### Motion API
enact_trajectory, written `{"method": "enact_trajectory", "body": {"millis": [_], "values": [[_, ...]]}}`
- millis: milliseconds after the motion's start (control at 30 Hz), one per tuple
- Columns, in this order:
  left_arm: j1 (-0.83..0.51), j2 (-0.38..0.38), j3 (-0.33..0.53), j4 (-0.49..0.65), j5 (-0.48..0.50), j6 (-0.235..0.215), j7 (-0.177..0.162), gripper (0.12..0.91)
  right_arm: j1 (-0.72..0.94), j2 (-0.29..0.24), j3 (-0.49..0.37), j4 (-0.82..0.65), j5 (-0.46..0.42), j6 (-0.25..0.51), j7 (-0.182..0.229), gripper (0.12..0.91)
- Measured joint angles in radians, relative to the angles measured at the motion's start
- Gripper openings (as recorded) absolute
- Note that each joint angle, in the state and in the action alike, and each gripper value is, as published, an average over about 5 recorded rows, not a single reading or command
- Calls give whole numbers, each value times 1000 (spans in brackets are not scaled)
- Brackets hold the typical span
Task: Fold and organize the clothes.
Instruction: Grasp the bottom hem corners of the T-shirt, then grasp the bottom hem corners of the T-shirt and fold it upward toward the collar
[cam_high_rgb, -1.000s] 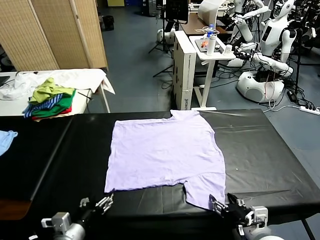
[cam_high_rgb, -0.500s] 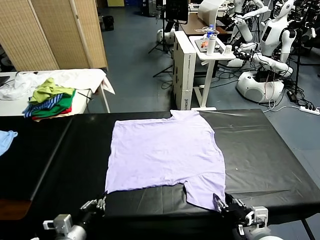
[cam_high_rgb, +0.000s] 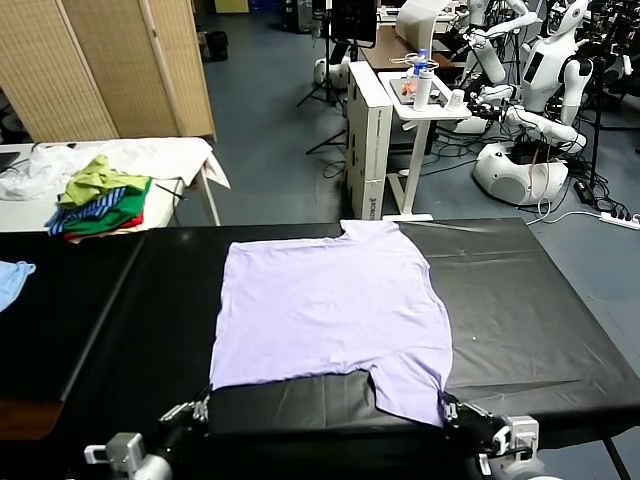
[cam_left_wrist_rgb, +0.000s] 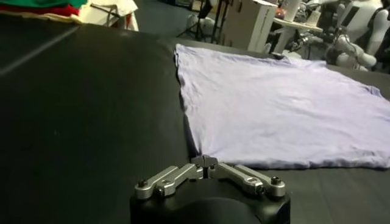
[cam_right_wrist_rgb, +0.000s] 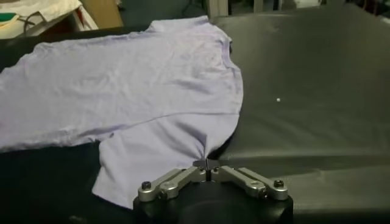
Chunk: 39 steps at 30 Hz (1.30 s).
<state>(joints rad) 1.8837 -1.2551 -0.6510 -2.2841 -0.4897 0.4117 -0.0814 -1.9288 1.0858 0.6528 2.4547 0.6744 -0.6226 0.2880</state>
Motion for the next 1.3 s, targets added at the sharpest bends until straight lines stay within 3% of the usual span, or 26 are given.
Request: {"method": "enact_trajectory", "body": {"millis": [167,367,567,767,1300], "values": [[70,13,-24,-61,0,0,-9,144,-5,-5,8,17,13,-2,-11,139],[115,21,-58,-107,-1,-9,-13,144,50,-24,11,-5,35,48,-72,139],[90,4,-58,-108,11,-59,-10,144,196,-59,-31,-102,52,107,-104,139],[3,0,-40,-59,26,-108,-3,144,360,-76,-105,-233,50,137,-111,139],[-270,44,26,158,35,-124,-9,144,732,-71,-321,-491,15,128,-90,139]]}}
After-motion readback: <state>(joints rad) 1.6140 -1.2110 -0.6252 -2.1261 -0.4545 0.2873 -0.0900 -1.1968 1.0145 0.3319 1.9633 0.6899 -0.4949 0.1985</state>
